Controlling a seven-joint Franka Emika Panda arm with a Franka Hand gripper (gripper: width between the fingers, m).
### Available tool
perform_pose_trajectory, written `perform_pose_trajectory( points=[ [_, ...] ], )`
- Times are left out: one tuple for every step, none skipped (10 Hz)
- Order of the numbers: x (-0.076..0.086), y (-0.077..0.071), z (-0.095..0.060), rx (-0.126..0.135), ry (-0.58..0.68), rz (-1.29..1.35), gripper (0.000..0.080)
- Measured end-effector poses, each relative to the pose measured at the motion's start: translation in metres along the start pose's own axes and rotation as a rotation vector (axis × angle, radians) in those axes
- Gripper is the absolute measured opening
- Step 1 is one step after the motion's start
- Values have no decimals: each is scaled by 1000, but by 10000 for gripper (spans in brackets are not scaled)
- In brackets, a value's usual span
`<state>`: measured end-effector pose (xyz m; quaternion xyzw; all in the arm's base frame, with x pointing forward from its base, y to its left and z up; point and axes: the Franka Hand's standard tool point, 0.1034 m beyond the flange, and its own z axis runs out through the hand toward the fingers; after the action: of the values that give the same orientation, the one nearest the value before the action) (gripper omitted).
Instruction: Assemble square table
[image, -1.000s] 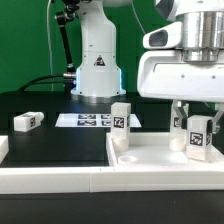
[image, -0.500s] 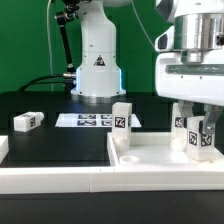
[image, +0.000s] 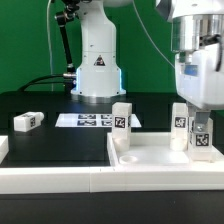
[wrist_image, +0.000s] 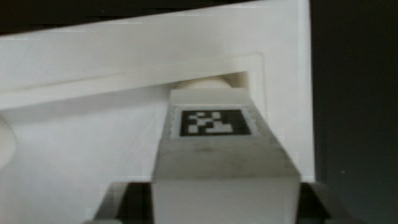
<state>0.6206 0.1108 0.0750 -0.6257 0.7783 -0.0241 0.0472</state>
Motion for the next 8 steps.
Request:
perform_pose_trajectory(
  points=[
    [1,0,1,-2,-5,50,290],
    [1,-2,1,5,-5,61,290],
    [-1,-1,1,8,-5,81,290],
    [-1,-1,1,8,-5,121,290],
    [-1,-1,1,8,-5,103,300],
    [-1,-1,1,7,-5,81,300],
    [-1,-2,0,0,-5,-3,476],
    [-1,-4,-2,-5,-7,-94,610]
  ],
)
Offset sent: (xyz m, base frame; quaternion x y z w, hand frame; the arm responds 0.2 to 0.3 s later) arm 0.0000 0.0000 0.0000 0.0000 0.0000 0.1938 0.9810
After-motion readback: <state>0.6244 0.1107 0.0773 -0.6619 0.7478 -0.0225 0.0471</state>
